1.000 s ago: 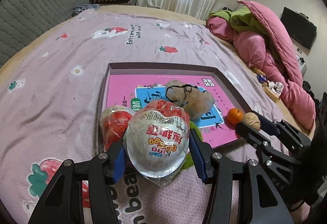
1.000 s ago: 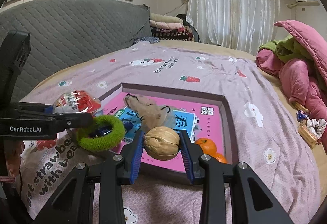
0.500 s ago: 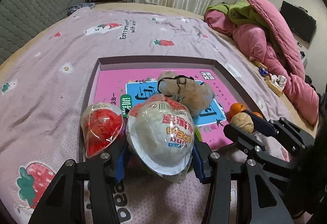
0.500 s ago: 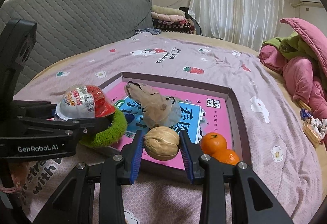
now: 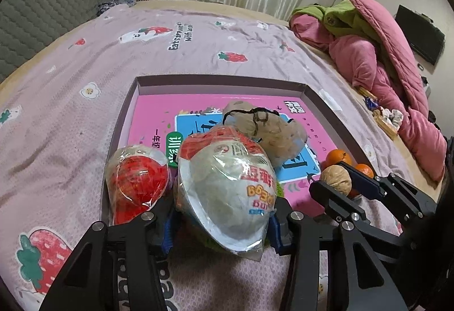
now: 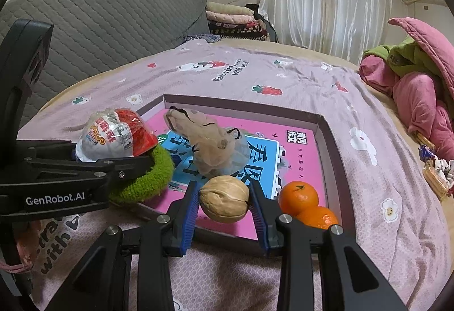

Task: Organize objects
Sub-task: 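Carry the egg toy and walnut over the tray with both grippers, then release the walnut onto the workbook with the right gripper while the left lowers the egg toy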

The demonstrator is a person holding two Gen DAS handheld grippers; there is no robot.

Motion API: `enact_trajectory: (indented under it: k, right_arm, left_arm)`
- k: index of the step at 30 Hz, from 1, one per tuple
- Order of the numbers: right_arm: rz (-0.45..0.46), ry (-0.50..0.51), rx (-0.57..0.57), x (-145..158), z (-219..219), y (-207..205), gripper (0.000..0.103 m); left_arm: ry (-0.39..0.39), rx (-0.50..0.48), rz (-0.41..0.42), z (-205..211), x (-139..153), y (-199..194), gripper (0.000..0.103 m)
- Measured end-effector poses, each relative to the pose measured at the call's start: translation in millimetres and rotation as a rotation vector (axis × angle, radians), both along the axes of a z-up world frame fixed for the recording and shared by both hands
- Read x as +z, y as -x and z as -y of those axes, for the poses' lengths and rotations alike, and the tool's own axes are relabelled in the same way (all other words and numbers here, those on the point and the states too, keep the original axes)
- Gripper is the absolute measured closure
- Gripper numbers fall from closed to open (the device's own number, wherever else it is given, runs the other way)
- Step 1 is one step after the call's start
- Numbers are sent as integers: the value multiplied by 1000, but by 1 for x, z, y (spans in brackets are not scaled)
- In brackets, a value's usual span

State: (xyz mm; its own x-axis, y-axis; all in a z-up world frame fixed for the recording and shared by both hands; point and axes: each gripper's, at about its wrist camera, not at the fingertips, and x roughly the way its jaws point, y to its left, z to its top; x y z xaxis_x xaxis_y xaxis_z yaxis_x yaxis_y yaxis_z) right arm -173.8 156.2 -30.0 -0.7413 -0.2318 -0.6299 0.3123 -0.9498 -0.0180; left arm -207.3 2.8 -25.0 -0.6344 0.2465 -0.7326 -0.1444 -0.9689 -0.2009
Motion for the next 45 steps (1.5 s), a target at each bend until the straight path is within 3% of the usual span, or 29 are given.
enact_trajectory:
  k: [27,45]
  right_arm:
    - [50,-33,-12,-16,8,27,67]
    - [61,-19,-13,-14,5,22,67]
  left_arm:
    - [42,43,-33,-1,-7,22,53]
    - [10,30,-13,6,-5,12,53]
